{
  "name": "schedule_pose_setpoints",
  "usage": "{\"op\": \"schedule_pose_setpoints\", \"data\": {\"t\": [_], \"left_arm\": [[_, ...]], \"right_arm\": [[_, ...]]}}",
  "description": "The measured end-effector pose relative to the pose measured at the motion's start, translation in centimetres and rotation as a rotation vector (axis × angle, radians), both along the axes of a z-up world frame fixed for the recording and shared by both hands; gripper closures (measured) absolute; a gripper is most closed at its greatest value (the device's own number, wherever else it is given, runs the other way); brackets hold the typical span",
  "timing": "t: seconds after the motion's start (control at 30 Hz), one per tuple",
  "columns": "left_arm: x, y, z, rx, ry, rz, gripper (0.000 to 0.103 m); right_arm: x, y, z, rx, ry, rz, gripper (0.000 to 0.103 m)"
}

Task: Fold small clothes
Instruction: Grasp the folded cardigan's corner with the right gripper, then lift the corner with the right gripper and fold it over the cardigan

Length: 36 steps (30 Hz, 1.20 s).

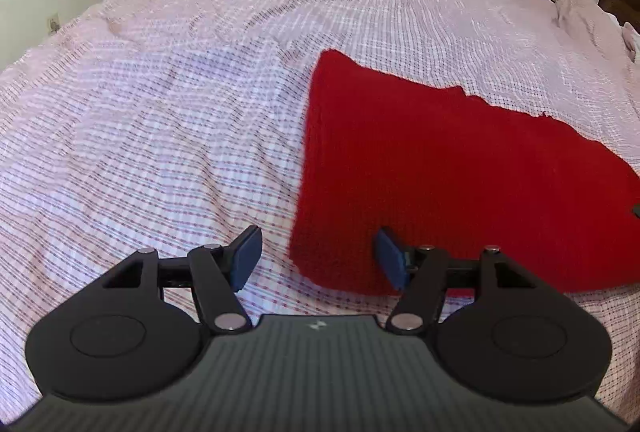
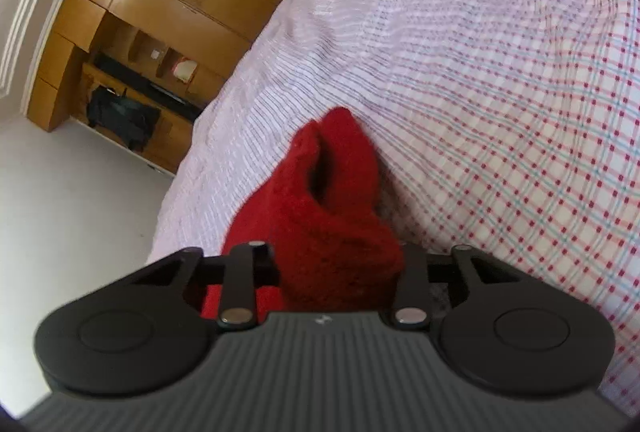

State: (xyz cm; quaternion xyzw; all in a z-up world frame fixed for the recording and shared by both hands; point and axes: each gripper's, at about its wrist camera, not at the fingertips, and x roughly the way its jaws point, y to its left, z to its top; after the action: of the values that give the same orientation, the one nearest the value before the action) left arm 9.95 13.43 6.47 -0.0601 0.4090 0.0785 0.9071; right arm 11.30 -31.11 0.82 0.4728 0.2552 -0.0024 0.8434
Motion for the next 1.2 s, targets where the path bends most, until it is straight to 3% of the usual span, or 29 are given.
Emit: {"op": "schedule_pose_setpoints", "data": {"t": [0.2,0.43,0.63,0.73,1.03,1.2], "left_arm": [[-0.3,1.6,0.8,0.032,-0.009,-0.015,0.035],[0.5,4.0,1.7,-0.011,0.009,-0.037,0.035],[1.4,5.3,2.8,0.088,0.032,-0.068,0.035],[1.3,6.2,3.6,0.095,0.025,-0.072,0.035],[0.1,9.4,4.2,0.097,0.015,-0.035,0.035],[-0.4,10.8,3.2,0.059,0.031,-0.007,0.035]], "right_arm": [[-0.1,1.6,2.9,-0.098,-0.05,0.003,0.068],[1.4,3.7,7.7,-0.186,-0.115,0.079,0.069],[1.9,7.3,11.5,-0.258,-0.195,0.162,0.069],[2.9,9.3,12.9,-0.289,-0.219,0.194,0.069],[5.0,17.1,15.6,-0.447,-0.252,0.3,0.069],[5.5,24.1,13.5,-0.595,-0.218,0.468,0.069]]}}
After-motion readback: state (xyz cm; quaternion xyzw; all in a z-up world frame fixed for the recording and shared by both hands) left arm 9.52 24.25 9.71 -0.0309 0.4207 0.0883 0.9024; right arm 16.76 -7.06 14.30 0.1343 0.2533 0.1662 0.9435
